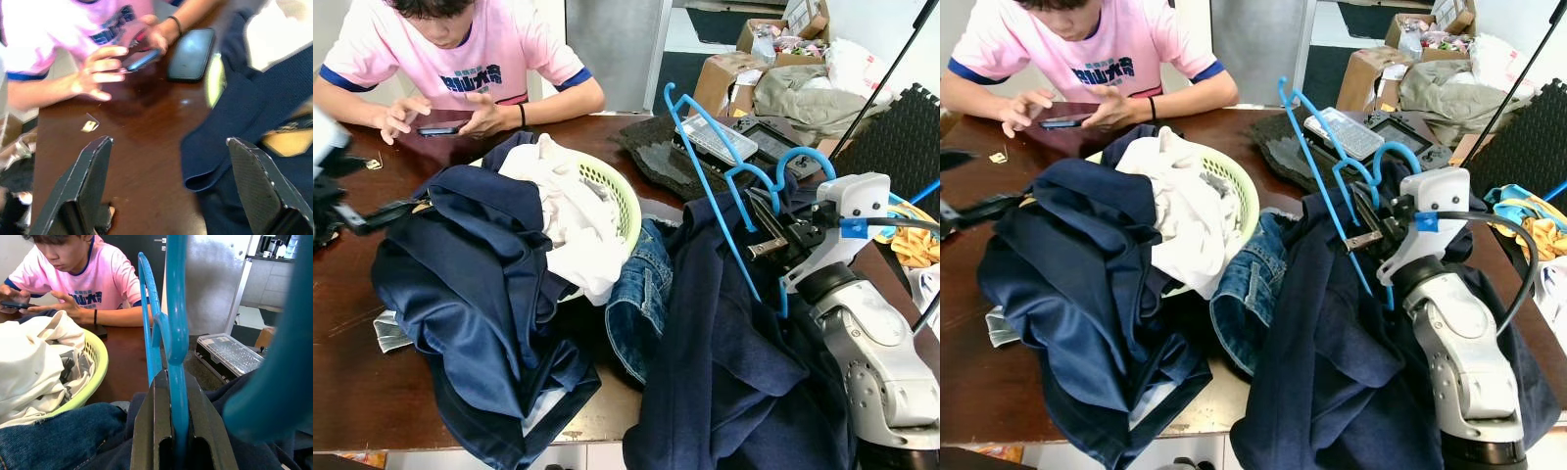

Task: Hang hanger

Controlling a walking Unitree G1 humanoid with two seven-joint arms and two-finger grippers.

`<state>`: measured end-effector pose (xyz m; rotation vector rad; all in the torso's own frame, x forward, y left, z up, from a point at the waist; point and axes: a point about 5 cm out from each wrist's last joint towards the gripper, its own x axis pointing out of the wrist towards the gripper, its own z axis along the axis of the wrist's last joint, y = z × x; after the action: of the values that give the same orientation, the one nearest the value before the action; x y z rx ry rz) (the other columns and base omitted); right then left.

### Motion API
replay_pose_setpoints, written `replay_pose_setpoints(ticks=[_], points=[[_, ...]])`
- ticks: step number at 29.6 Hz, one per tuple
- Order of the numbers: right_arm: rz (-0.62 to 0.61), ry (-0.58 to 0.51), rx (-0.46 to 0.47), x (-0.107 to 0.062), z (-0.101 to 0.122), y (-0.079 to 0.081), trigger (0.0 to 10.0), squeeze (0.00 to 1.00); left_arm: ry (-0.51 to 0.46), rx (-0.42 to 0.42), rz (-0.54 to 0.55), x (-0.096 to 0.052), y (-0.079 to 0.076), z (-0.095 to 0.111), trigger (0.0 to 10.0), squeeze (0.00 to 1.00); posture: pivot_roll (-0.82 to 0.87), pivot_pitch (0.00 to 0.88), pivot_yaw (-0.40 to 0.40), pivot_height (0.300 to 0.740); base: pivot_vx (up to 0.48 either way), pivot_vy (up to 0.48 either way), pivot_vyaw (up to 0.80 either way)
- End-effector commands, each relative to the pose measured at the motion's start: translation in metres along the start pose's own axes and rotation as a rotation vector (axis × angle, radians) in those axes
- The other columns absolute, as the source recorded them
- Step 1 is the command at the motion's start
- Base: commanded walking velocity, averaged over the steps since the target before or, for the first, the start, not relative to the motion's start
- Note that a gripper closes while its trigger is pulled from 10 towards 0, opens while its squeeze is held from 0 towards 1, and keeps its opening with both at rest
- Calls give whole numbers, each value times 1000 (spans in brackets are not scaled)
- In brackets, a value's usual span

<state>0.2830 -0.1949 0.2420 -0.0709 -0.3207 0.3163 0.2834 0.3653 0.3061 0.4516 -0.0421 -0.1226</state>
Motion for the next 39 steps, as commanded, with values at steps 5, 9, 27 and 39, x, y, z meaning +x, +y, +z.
replay_pose_setpoints(ticks=[5, 9, 27, 39], points=[[-4, 15, -2, -2, -3, -2, 10000, 0, -25, -181, 56, 0, 2, -14, 10000, 0, 142, 186, -58, 740, 0, 0, 0], [0, 15, -1, -1, -3, -2, 10000, 0, -86, -374, 92, 2, 1, -27, 10000, 0, 142, 193, -61, 740, 0, 0, 0], [3, 39, -8, -7, -2, -5, 10000, 0, 21, -701, 223, 5, -36, -116, 10000, 0, 115, 236, -72, 740, 0, 0, 0], [11, 50, -15, -10, 1, -5, 10000, 0, 9, -560, 181, 10, -41, -113, 10000, 0, 91, 258, -77, 740, 0, 0, 0]])
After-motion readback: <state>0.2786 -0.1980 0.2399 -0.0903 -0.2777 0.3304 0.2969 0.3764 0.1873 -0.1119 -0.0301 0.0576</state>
